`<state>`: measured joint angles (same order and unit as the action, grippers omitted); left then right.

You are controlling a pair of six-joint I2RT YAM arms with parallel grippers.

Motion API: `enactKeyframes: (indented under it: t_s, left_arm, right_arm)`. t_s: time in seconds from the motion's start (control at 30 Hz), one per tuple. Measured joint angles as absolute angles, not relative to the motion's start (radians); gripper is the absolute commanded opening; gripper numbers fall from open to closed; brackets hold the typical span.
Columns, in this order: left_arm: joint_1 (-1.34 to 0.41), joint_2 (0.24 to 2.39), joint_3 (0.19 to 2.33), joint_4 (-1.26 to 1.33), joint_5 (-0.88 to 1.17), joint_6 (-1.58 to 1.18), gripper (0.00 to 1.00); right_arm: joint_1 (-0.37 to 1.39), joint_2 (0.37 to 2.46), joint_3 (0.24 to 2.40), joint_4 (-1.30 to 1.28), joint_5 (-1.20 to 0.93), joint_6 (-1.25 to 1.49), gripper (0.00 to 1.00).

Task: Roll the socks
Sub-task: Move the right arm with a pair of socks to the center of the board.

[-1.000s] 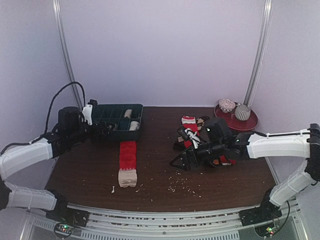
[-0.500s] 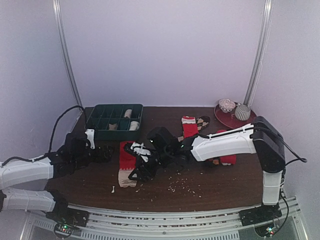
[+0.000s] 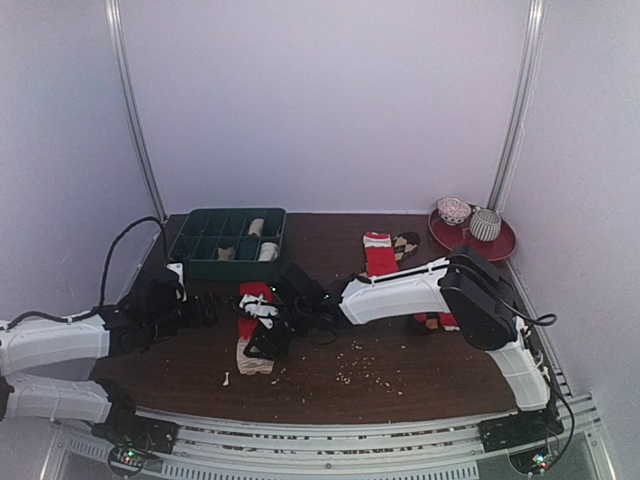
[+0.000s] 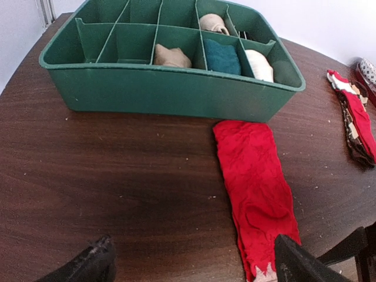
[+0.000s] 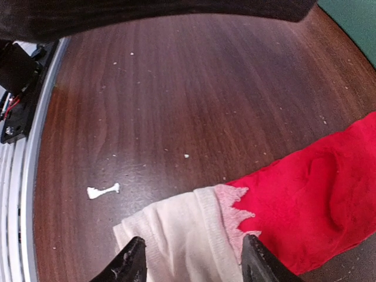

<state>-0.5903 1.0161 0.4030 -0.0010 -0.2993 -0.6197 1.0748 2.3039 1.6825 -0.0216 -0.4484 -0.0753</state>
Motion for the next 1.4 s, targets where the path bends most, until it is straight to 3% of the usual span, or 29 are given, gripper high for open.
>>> enactKeyframes:
  t_s: [0.4, 0.8, 1.17, 1.23, 1.27, 1.3, 1.33, 1.4]
  left_arm:
    - [-0.59, 1.042, 0.403, 0.001, -0.263, -0.606, 0.98]
    - [-0.59, 1.056, 0.393, 0.062, -0.213, -0.57, 0.98]
    - [-0.591, 1.172, 0.331, 0.33, -0.054, -0.575, 0.98]
    - [-0.591, 1.222, 0.348, 0.354, -0.029, -0.574, 0.98]
    - [-0.591, 1.244, 0.358, 0.366, -0.017, -0.574, 0.98]
    - [-0.591, 1.259, 0.368, 0.373, -0.004, -0.572, 0.98]
    - [-0.591, 1.271, 0.376, 0.381, 0.007, -0.569, 0.98]
    - [-0.591, 1.282, 0.393, 0.389, 0.027, -0.561, 0.98]
  right_arm:
    - [1.081, 2.338, 1.666, -0.012, -0.293, -0.109, 0.53]
    - [1.121, 2.037, 1.189, 0.105, -0.106, 0.094, 0.52]
    - [1.13, 1.877, 1.069, -0.003, 0.005, 0.136, 0.51]
    - [1.134, 1.838, 1.069, -0.038, 0.03, 0.13, 0.54]
    - [1.137, 1.815, 1.069, -0.056, 0.046, 0.126, 0.62]
    - [1.142, 1.789, 1.072, -0.077, 0.063, 0.121, 0.92]
    - [1.147, 1.766, 1.077, -0.096, 0.08, 0.117, 0.99]
    - [1.156, 1.721, 1.103, -0.145, 0.128, 0.103, 1.0]
